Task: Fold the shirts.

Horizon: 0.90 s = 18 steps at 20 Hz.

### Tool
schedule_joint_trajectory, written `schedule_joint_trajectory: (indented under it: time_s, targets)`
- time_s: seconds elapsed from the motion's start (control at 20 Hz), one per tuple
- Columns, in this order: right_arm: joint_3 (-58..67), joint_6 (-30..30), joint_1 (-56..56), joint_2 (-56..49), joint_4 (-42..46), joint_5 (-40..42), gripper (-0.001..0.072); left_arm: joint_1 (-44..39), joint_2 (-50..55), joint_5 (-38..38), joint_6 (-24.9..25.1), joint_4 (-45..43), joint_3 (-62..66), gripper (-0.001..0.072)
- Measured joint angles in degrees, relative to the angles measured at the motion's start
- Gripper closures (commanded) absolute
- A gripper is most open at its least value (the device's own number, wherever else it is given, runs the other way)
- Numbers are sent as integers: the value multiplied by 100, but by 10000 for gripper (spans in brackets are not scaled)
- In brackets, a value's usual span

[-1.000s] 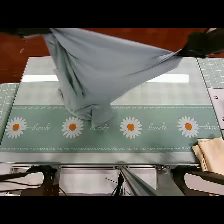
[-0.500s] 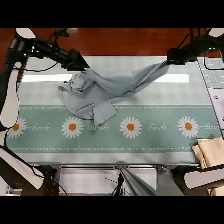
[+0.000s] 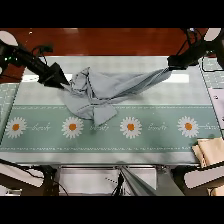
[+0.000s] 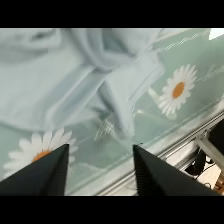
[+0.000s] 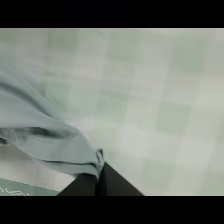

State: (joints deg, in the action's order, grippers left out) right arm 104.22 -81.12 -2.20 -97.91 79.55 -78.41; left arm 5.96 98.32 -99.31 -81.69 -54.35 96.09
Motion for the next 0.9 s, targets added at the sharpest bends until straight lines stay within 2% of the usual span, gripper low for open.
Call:
schedule_joint_trajectory:
  time_s: [0.05,0.2,0.4,0.8,0.85,0.9]
  targets:
    - [-2,11,-11,0,20,-22,676,22,-260,155,0,-63,-529,70]
    - [-2,13,-37,0,-7,-46,676,81,-1008,710,107,-155,-2223,70]
    - [-2,20,-46,0,-168,-50,676,140,-1488,1502,345,50,-3810,70]
    - [0,33,-48,0,-297,13,676,203,-1287,3182,695,1001,-4605,82]
    - [0,35,-48,0,-299,17,676,201,-1200,3272,750,1189,-4623,191]
    - [-2,35,-48,0,-304,17,676,190,-1095,3438,802,1357,-4636,330]
